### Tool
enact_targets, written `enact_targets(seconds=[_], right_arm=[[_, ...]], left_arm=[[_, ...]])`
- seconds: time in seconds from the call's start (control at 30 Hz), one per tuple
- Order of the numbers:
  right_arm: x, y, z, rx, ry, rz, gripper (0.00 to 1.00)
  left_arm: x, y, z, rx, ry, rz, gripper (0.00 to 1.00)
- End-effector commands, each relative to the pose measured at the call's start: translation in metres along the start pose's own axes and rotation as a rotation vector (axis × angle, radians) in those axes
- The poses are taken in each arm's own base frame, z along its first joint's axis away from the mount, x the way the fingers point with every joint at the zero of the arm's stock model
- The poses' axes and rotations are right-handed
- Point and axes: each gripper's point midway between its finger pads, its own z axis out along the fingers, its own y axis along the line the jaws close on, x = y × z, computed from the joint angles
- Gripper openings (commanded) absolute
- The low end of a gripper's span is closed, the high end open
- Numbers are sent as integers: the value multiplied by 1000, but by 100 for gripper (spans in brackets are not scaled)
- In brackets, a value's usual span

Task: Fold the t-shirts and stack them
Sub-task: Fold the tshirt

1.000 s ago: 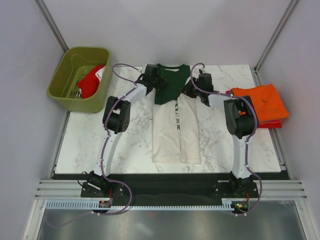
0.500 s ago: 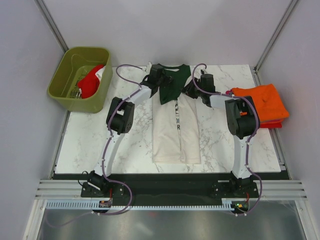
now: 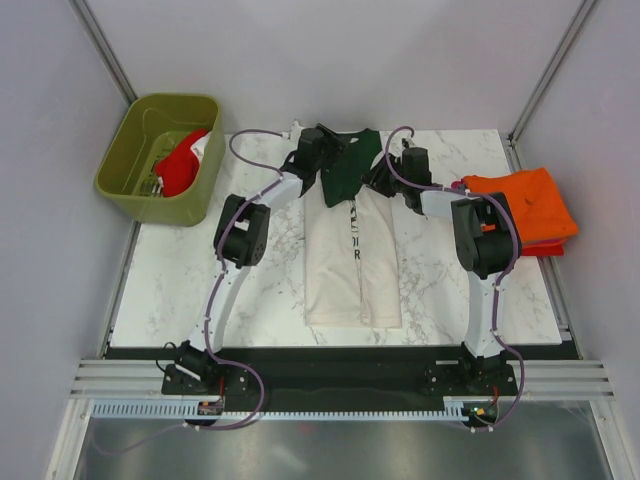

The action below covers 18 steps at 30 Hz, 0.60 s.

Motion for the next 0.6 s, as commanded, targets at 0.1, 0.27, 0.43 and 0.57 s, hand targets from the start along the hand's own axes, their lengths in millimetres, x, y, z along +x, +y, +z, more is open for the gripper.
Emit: enact_targets(seconds=[0.1,0.27,0.43,0.57], right_arm=[[-20,33,-8,-112,-39,-28,44],[-10,47,-2,-170,7,-3,44],[8,60,7,-178,59,-10,42],[14,72,10,-221,81,-15,40]], left_arm=[[-40,-28,-26,22,-91,163,71],[-68,-20,-44,-44,-98,291,68],[-82,-9,-41,-58,-70,345,66],[-79,-3,-31,-26,-17,304,63]])
